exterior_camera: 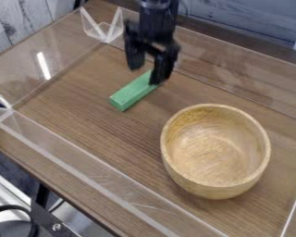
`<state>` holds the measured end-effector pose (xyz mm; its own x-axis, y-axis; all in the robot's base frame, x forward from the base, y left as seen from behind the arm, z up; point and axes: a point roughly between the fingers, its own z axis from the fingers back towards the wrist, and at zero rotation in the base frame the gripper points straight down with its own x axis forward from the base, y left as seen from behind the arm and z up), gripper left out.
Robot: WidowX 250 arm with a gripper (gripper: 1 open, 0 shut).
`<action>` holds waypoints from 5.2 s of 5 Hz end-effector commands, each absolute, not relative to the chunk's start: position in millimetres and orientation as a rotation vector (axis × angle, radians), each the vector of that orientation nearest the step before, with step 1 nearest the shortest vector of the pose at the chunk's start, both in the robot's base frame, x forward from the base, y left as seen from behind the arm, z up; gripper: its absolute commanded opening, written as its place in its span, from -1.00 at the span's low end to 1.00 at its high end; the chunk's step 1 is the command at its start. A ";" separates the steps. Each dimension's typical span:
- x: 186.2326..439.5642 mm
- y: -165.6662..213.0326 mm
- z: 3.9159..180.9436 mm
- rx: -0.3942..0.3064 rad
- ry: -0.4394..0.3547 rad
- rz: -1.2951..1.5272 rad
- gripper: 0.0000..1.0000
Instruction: Put the green block in the brown bowl
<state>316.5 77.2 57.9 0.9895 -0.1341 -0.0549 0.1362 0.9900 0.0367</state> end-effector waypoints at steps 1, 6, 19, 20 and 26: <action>325.1 91.3 55.4 0.078 0.040 -0.105 1.00; 319.2 92.8 75.4 0.141 0.050 -0.035 -1.00; 240.7 -89.7 81.4 -0.093 0.199 -0.161 -1.00; 242.3 -92.6 73.0 -0.095 0.235 -0.186 -1.00; 244.7 -88.3 64.0 -0.057 0.252 -0.212 -1.00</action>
